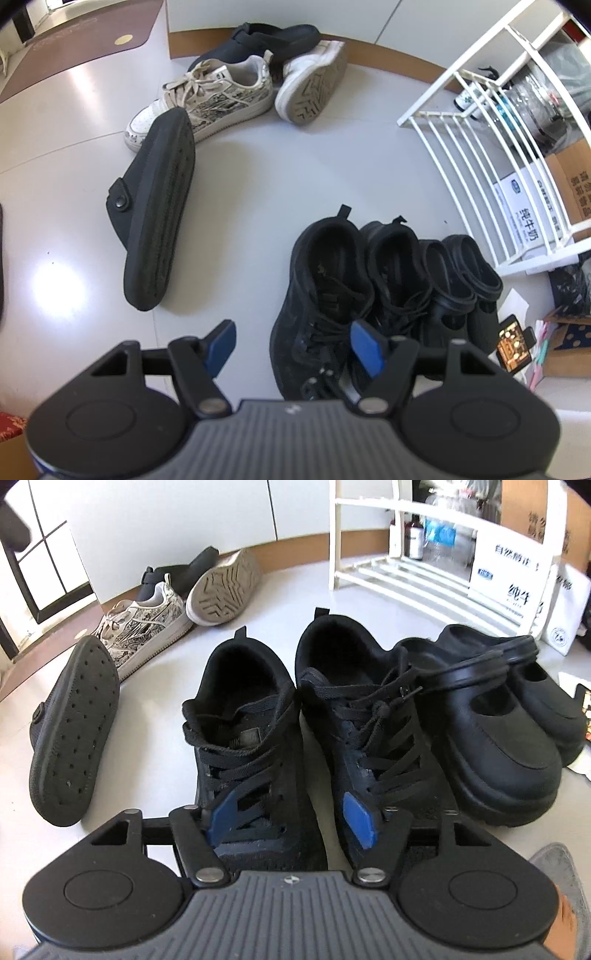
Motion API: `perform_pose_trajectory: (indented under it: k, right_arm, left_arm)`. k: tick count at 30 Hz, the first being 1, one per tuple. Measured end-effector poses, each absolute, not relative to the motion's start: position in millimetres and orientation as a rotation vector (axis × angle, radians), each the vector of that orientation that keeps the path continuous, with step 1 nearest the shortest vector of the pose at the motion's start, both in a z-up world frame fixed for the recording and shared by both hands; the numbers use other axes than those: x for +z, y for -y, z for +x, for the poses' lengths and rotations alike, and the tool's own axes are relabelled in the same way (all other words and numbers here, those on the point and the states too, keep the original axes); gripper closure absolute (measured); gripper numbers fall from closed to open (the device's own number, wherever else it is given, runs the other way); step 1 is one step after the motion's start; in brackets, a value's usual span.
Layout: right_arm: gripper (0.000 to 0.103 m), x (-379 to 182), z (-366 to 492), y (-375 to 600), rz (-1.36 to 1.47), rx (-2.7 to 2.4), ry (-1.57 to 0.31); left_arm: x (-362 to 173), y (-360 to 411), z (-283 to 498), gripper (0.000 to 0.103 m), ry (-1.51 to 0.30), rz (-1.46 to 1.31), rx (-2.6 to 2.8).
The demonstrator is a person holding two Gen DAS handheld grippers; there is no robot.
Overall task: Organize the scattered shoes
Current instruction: 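Set the black sneaker beside the first sneaker next to the clogs, then open the right gripper and withdraw from the sneakers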
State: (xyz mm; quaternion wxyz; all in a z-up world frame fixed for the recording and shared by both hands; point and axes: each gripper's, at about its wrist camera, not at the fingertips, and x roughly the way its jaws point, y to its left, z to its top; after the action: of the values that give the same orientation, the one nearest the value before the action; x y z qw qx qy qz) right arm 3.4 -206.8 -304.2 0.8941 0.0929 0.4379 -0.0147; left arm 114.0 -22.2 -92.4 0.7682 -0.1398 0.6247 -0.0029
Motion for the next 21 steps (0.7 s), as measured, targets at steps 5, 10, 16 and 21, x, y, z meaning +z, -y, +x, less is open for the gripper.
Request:
perform_pose_trajectory:
  k: [5, 10, 16, 21]
  right_arm:
    - [0.021, -312.6, 15.6, 199.9, 0.24, 0.051, -0.97]
    - [0.017, -321.1, 21.9, 200.0, 0.223, 0.06, -1.005]
    - [0.018, -335.4, 22.6, 215.9, 0.237, -0.005, -1.058]
    - [0.02, -334.2, 22.7, 222.2, 0.219, -0.025, -1.076]
  left_arm:
    - [-91.5, 8.0, 120.7, 0.031, -1.366, -0.272, -0.046]
    - [-91.5, 6.9, 120.1, 0.031, -1.368, -0.27, -0.046]
    - [-90.3, 7.6, 120.2, 0.031, -1.371, -0.265, -0.04]
    - [-86.7, 12.8, 119.1, 0.03, -1.366, -0.258, -0.051]
